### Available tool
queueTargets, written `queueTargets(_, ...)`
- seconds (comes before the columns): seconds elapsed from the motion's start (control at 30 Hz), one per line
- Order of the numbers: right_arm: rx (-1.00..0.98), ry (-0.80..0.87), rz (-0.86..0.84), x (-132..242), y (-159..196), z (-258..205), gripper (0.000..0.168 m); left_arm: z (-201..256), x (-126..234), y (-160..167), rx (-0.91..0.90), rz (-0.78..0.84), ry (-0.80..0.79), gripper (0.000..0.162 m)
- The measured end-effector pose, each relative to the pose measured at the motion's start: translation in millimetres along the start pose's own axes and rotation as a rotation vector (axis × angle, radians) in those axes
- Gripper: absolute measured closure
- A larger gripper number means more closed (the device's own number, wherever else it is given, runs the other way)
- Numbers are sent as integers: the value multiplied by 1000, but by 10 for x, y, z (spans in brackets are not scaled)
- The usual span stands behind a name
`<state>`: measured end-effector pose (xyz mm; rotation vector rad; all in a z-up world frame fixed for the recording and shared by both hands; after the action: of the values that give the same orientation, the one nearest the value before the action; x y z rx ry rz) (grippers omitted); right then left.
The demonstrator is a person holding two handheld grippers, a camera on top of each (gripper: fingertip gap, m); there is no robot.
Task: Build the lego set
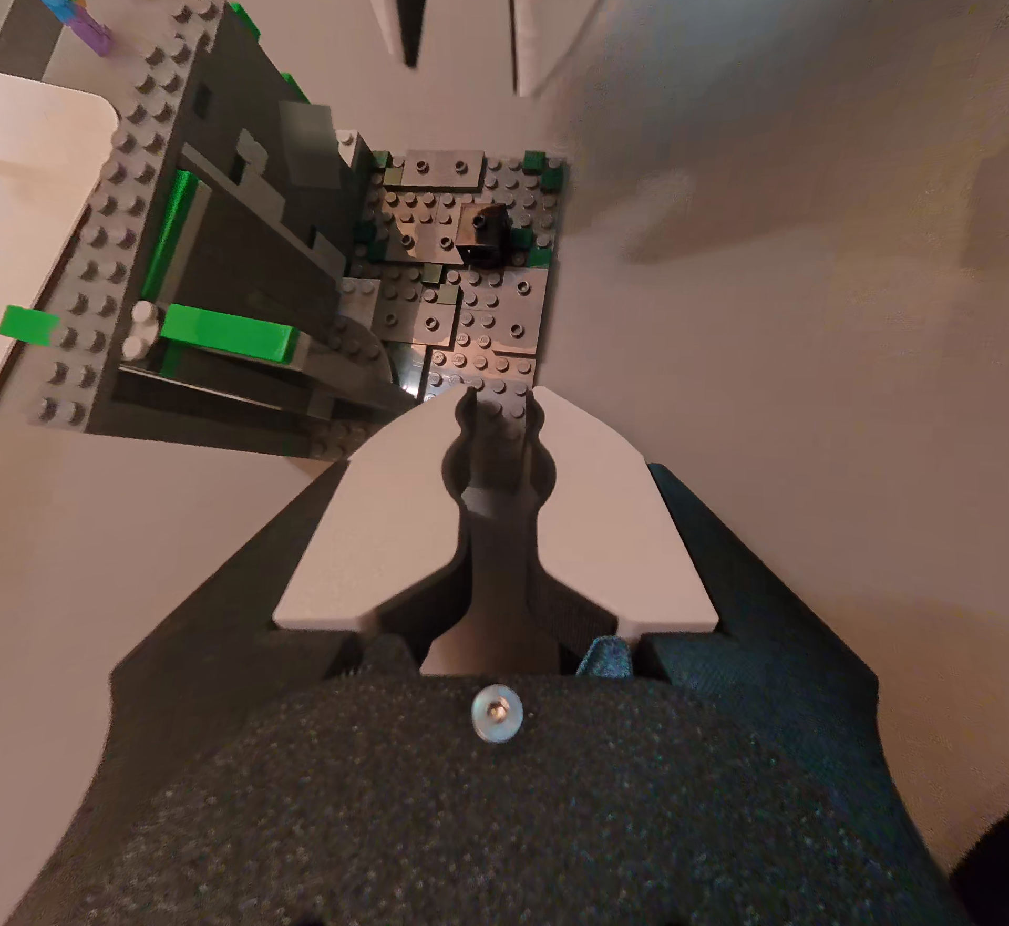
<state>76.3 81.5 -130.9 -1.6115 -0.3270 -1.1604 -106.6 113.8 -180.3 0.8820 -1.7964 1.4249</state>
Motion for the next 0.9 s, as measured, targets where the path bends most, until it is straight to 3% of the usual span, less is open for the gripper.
queueTargets(0.03,-33,24,45,27,44,40,139,-1,11,-3,0,7,2,145)
queueTargets(0.2,-127,161,153,-53,258,258,135,-22,166,-26,19,88,19,144)
queueTargets(0.47,-146,113,202,-333,323,578,131,-368,523,167,207,272,-117,145)
queueTargets(0.6,-137,72,221,-413,253,648,131,-506,441,270,295,293,-198,143)
queueTargets(0.7,-114,47,230,-449,187,635,141,-495,327,246,300,250,-211,143)
queueTargets(0.9,-133,58,222,-505,116,586,145,-549,222,167,378,222,-279,129)
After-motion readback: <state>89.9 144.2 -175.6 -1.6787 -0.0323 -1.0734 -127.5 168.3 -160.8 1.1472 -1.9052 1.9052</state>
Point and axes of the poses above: each gripper's, where its closed fingertips meet, x back along the fingers, y out of its underside, z = x × y across the jaws, the point moved 9 cm from there along x, back along the fingers, and after that the axes turned 11 degrees about -z, right-handed, at the moved point
